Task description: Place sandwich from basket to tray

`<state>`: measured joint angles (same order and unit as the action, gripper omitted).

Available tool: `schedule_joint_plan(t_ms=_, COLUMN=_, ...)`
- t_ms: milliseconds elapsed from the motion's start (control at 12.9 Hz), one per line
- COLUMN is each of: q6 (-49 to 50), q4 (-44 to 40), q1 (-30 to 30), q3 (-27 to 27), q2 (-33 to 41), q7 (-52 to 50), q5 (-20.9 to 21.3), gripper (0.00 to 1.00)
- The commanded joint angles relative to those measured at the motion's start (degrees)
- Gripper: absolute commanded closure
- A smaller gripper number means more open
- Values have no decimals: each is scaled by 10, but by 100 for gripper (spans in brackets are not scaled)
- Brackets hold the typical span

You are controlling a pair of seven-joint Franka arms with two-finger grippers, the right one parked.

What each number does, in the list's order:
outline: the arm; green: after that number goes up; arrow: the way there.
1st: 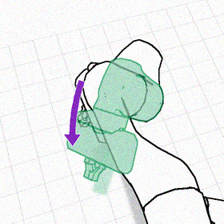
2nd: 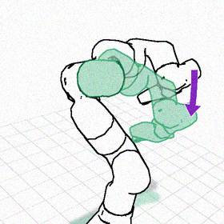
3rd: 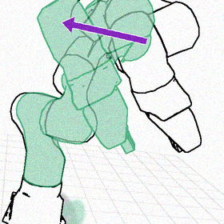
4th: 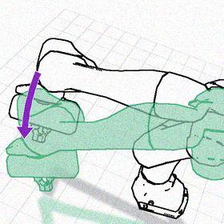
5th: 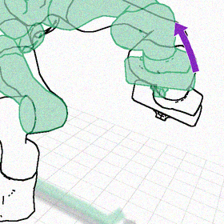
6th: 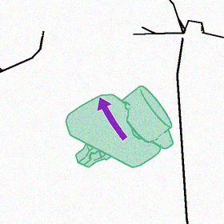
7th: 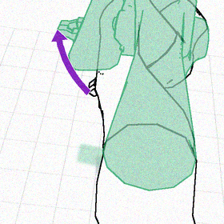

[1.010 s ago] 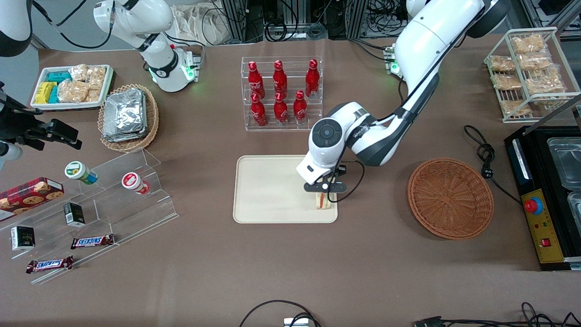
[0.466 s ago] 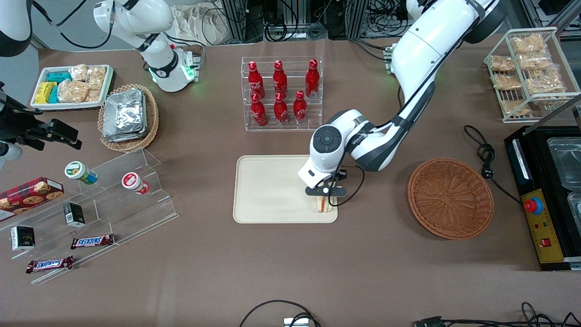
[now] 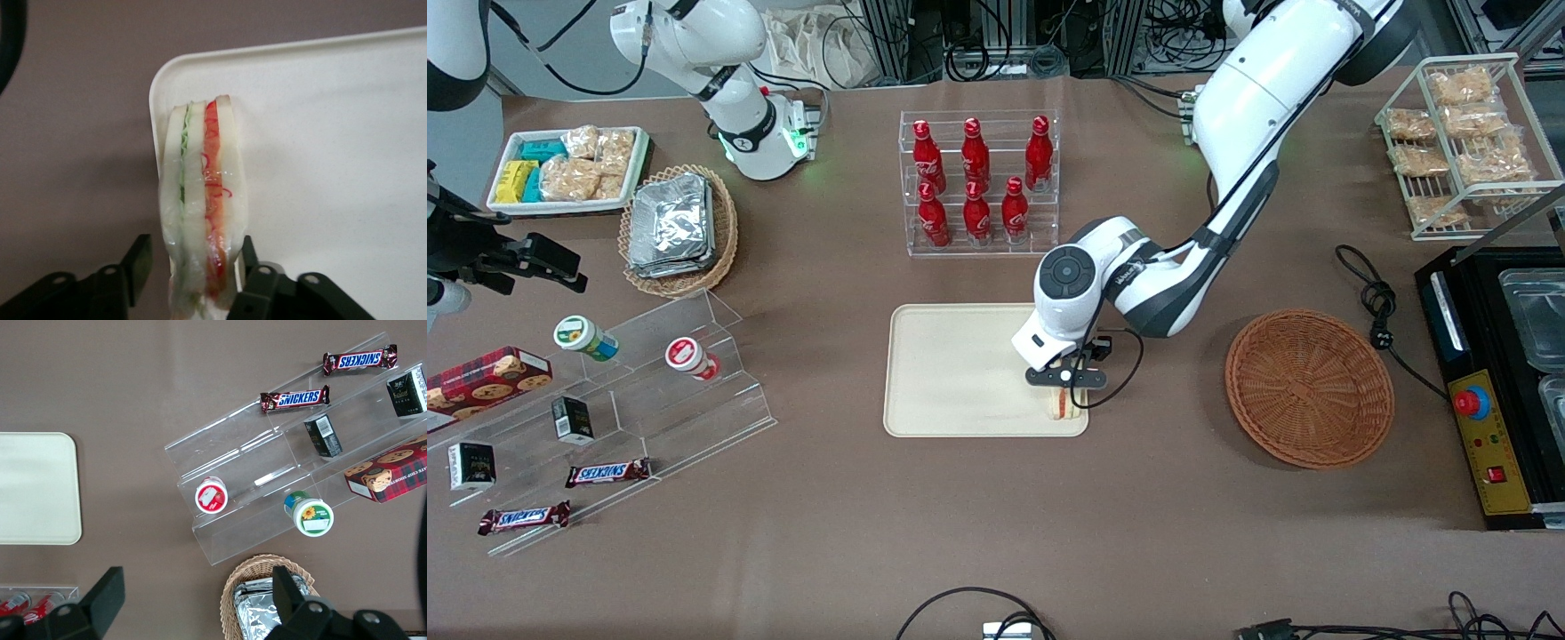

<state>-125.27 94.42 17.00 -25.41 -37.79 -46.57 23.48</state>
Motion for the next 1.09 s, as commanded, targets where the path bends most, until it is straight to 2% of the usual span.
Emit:
schedule_joint_plan(t_ms=0, q6=2, q4=13, q1=6, q3=9, q2=51, q7=2, q5=-14, gripper=0)
schedule_joint_plan(t_ms=233, q6=3, q4=28, q1=-13, q3=11, q2=107, q7=3, q5=-64, gripper=0)
schedule_joint_plan(t_ms=466, q6=4, q4=76, q1=-69, q3=10, q2=204, q7=3, q5=-71, gripper=0)
schedule_joint_plan(t_ms=621, q6=6, q4=97, q1=-112, q3=10, q2=267, q7=16, q5=-134, gripper=0)
schedule_joint_plan(t_ms=777, q6=55, q4=97, q1=-161, q3=11, q2=306, q7=149, q5=-191, gripper=0)
schedule_joint_plan(t_ms=854, q6=75, q4=97, q1=-173, q3=37, q2=326, q7=215, q5=-209, gripper=0)
schedule_joint_plan(t_ms=1010, q6=128, q4=94, q1=-187, q3=76, q2=362, q7=273, q5=-230, gripper=0)
